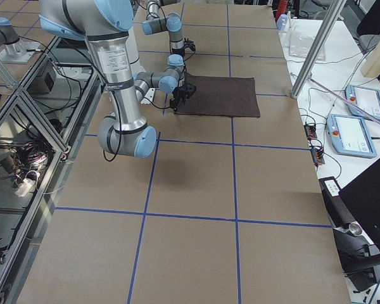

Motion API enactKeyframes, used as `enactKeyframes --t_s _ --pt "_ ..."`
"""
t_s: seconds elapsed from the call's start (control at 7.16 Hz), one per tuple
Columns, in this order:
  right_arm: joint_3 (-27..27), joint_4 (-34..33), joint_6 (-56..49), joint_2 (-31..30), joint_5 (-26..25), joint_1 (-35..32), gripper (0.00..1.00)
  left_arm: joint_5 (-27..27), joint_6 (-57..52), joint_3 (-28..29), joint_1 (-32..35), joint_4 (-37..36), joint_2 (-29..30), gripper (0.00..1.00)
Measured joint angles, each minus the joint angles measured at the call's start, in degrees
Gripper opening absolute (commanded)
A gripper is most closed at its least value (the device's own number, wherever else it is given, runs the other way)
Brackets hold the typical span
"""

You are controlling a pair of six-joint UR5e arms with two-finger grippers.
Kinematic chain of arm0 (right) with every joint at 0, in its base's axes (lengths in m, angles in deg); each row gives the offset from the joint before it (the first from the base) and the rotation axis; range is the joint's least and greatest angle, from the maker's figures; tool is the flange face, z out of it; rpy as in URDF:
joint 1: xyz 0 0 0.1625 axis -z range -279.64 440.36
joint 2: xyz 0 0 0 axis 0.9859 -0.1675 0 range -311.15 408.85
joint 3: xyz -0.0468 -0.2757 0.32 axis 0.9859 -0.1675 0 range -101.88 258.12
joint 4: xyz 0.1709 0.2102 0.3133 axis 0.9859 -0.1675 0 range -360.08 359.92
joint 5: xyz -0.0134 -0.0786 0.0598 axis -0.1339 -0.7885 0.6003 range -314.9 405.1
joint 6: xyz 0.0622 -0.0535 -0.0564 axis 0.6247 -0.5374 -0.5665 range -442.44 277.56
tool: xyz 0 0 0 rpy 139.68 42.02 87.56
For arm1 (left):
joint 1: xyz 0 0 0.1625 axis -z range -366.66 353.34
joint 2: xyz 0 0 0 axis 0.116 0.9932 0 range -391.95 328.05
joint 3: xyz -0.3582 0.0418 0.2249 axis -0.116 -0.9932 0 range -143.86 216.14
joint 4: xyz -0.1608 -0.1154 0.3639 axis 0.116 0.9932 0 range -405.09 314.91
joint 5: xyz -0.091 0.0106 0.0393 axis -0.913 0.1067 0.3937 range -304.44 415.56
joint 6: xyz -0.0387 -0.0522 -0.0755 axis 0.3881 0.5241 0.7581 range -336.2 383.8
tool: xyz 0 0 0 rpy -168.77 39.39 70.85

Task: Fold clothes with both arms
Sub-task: 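Grasp both near corners of the shirt with both grippers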

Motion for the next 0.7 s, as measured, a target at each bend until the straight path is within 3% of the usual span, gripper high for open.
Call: enactKeyframes --t_s 0.28,0.42,0.7 --pt "0.1 0.0 0.0 -0.8 0.0 0.0 1.00 0.0 0.0 0.0 0.0 -0.1 0.1 0.00" --pt "0.1 0.0 0.0 -1.0 0.1 0.0 0.87 0.0 0.0 0.0 0.0 -0.1 0.1 0.00" --pt "0.0 0.0 0.0 -1.0 0.2 0.1 0.11 0.0 0.0 0.0 0.0 -0.1 0.0 0.00"
